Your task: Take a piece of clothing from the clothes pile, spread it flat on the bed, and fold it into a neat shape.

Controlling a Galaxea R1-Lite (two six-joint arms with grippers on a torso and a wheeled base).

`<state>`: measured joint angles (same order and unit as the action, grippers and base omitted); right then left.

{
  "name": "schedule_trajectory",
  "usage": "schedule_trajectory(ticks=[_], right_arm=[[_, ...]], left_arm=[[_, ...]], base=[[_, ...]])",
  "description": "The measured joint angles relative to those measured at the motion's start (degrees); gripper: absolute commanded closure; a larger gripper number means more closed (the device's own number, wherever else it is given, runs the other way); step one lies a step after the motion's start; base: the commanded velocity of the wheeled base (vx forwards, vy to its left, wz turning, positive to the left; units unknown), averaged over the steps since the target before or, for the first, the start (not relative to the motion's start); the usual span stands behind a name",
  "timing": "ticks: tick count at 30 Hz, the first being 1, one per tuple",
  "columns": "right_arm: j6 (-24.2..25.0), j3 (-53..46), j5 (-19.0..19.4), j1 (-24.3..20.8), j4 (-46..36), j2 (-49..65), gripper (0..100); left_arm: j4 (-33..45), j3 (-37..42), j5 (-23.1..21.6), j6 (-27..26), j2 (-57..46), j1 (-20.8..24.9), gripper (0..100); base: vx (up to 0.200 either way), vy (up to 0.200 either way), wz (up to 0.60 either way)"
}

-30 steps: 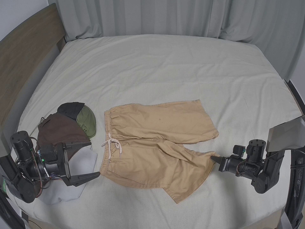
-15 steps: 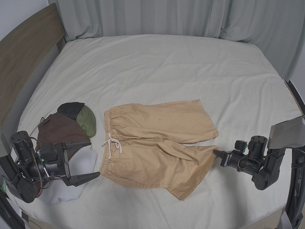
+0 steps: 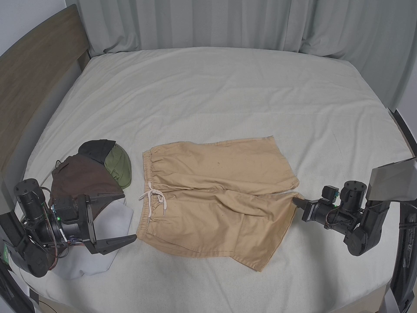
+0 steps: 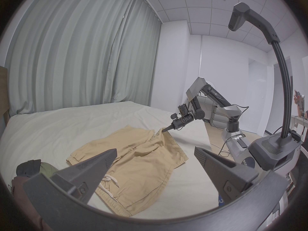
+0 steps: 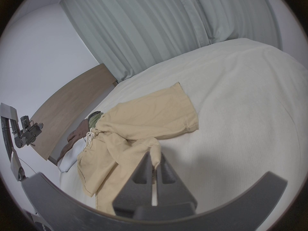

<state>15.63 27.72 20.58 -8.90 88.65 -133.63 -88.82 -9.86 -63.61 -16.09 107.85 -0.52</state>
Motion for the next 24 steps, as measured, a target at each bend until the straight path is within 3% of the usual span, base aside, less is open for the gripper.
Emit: schedule_trajectory(ticks=[24], right_arm=[[-2.11, 4.8, -1.56, 1.9, -0.02, -1.95, 100]], left_arm=[[0.0, 0.05, -0.02, 0.0, 0.0, 0.0, 0]], base=[[0.0, 0.0, 0.0]])
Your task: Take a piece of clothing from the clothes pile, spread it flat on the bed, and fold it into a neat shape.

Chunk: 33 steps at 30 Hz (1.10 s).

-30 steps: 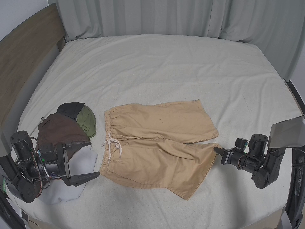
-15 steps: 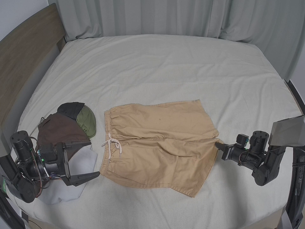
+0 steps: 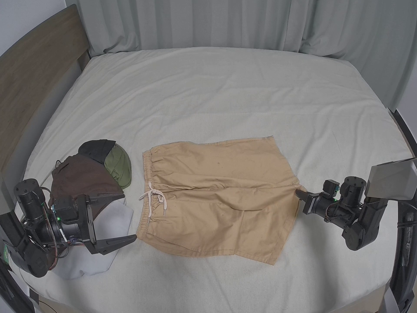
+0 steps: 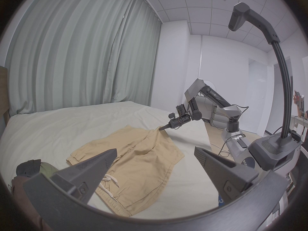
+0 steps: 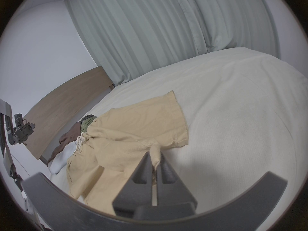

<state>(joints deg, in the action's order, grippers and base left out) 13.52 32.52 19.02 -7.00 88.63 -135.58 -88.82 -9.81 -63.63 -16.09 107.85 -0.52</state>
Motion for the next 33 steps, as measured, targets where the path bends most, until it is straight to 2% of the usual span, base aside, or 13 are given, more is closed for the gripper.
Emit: schedule_trajectory(ticks=[18, 33], right_arm=[[0.09, 6.8, -1.4, -0.66, 0.05, -2.79, 100], [0.09, 8.24, -1.39, -0.99, 0.2, -4.0, 100]], left_arm=[[-0.02, -0.05, 0.02, 0.02, 0.2, -0.07, 0], [0.0, -0.05, 0.09, 0.02, 0.2, -0.21, 0]], base=[[0.0, 0.0, 0.0], [0.0, 0.0, 0.0]])
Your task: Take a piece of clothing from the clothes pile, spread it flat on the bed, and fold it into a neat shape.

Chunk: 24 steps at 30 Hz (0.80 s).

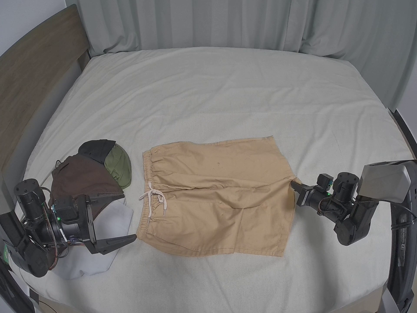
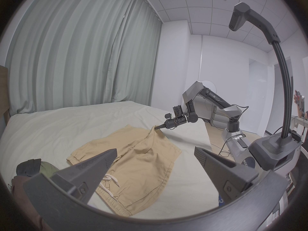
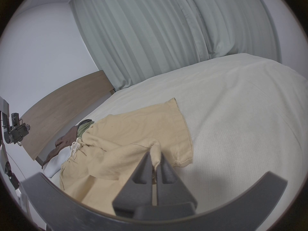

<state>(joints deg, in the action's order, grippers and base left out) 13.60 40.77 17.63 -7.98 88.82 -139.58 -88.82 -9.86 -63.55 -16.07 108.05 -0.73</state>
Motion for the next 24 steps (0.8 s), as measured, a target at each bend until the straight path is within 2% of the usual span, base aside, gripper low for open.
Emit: schedule_trajectory(ticks=[14, 15, 24], right_arm=[[0.0, -0.09, 0.05, 0.09, 0.09, 0.13, 100], [-0.01, -0.13, 0.07, 0.13, 0.09, 0.17, 0], [-0.06, -1.0, 0.02, 0.18, 0.13, 0.69, 0]], left_arm=[[-0.02, 0.0, 0.0, 0.0, 0.0, -0.01, 0], [-0.02, 0.0, 0.0, -0.02, 0.0, -0.01, 0], [-0.02, -0.02, 0.0, 0.0, 0.0, -0.09, 0]], base=[[0.0, 0.0, 0.0], [0.0, 0.0, 0.0], [0.0, 0.0, 0.0]])
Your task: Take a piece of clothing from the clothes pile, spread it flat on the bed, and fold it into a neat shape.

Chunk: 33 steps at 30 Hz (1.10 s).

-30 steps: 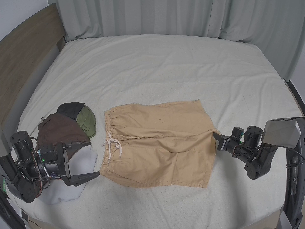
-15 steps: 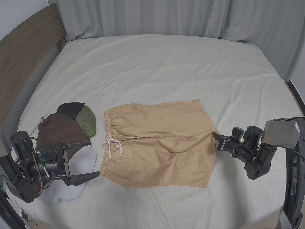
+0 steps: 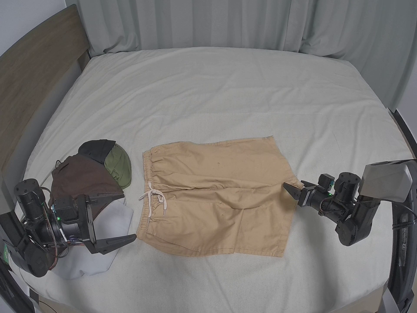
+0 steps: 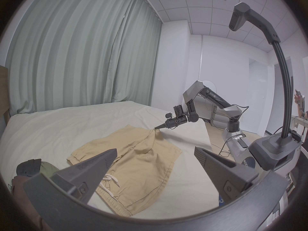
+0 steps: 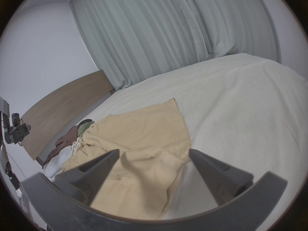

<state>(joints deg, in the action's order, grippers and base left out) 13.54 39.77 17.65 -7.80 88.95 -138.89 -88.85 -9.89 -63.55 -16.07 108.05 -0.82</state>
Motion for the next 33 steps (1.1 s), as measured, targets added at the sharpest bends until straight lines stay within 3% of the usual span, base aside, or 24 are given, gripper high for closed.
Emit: schedule_trajectory(ticks=[6, 20, 33], right_arm=[[-0.71, -4.77, 0.74, -0.85, -0.09, 1.15, 0], [-4.35, -18.49, 7.28, -2.91, -0.28, 2.15, 0], [-5.1, -22.1, 8.37, -4.68, -0.35, 1.46, 0]], left_arm=[[0.0, -0.02, 0.02, -0.02, 0.0, 0.0, 0], [0.0, 0.13, 0.0, -0.02, 0.0, 0.05, 0], [0.0, 0.3, 0.05, 0.0, 0.11, 0.0, 0]], base=[[0.0, 0.0, 0.0], [0.0, 0.0, 0.0], [0.0, 0.0, 0.0]])
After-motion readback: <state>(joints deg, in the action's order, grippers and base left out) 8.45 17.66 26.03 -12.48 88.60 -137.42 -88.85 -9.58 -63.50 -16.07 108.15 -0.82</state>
